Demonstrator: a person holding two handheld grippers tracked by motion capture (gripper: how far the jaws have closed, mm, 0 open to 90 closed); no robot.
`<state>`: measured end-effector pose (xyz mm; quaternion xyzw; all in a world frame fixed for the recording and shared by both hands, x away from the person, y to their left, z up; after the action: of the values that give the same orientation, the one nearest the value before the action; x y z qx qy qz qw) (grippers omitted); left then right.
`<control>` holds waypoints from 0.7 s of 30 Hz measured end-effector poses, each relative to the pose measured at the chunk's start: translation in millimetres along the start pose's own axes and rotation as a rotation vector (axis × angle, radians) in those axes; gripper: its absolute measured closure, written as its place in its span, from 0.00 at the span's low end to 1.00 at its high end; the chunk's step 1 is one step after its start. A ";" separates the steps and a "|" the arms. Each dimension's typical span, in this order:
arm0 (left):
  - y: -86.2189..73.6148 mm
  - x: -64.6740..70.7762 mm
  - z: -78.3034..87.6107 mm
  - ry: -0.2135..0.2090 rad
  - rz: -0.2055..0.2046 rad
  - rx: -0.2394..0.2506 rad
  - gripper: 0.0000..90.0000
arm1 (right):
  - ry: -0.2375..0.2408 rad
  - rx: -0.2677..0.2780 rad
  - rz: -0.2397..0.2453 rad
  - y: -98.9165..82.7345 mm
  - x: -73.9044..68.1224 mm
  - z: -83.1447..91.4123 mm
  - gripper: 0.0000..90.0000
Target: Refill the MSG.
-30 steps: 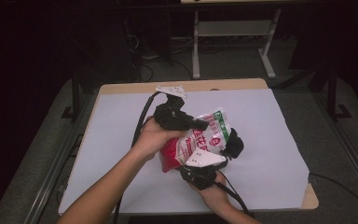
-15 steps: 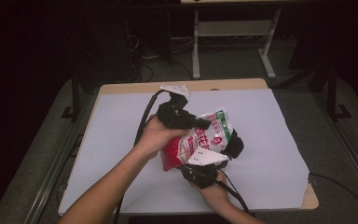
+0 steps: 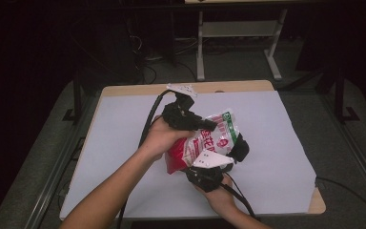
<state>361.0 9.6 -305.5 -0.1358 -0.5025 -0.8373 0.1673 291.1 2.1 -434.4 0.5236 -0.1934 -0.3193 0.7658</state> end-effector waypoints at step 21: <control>2.6 1.0 -2.9 0.014 -0.001 -0.009 1.00 | -0.002 0.012 -0.009 1.9 0.4 0.7 1.00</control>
<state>361.0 5.7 -304.4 -0.1304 -0.4975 -0.8407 0.1696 291.4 1.8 -432.4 0.5288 -0.1938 -0.3221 0.7610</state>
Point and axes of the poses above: each handheld gripper's, and its own axes: z roughly backward along the jaws, y roughly out of its top, x roughly to its right, the point moved 7 cm from there along -z, roughly forward along the jaws, and after that the axes turned 9 degrees about -y, right-handed, at the moved point
